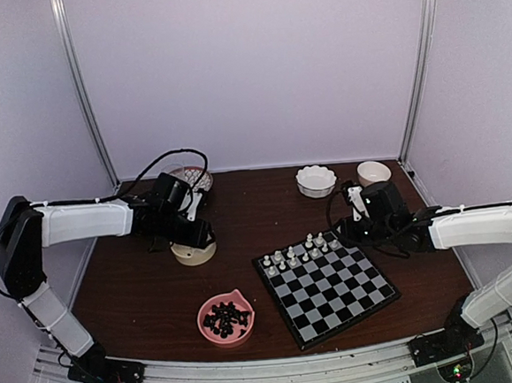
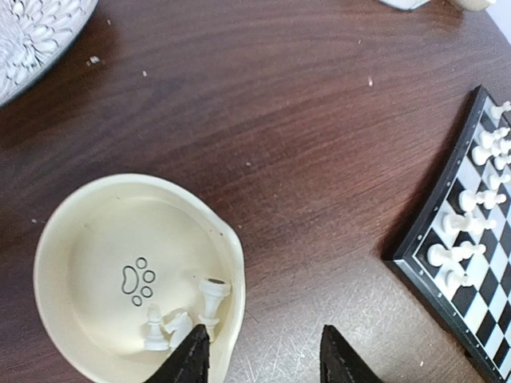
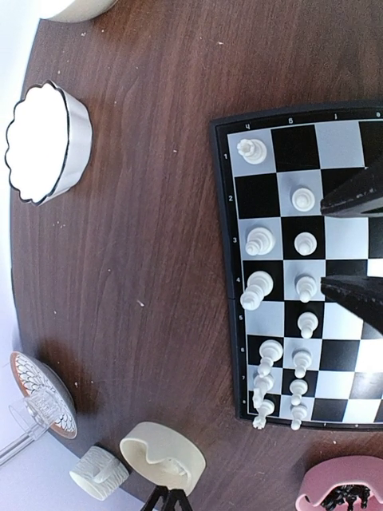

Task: Set up the chess pieces on the board
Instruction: Adjust the center of the board.

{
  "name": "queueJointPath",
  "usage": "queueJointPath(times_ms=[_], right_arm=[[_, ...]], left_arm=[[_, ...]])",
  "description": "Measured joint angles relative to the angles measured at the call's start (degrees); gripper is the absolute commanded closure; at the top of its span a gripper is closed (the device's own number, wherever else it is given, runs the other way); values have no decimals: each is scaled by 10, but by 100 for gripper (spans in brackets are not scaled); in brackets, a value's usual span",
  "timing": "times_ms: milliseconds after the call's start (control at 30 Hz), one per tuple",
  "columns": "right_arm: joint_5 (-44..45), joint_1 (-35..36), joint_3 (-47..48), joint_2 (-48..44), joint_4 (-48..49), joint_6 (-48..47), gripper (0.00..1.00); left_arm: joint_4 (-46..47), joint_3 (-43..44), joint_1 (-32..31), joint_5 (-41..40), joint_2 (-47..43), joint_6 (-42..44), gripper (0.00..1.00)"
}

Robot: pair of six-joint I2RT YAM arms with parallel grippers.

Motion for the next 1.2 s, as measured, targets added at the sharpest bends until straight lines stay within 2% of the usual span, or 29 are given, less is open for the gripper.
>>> queueJointPath(times_ms=[33,167,267,567,800,1200], right_arm=[[0,0,0,0,0,0,72],[0,0,-1,0,0,0,72],[0,0,-1,0,0,0,72],[0,0,-5,-4,0,0,72],[0,0,-6,-4,0,0,72],[0,0,-14,-19,1,-1,72]], left_arm=[[0,-2,0,-4,-12,2,54],[0,-7,2,-20,-25,5,67],[-2,-15,13,-32,-25,5,71],[-12,-27,74,-91,-25,-8,67],[-12,-18,118,-76,9,-13,63],[-46,147,126,-27,136,4,59]])
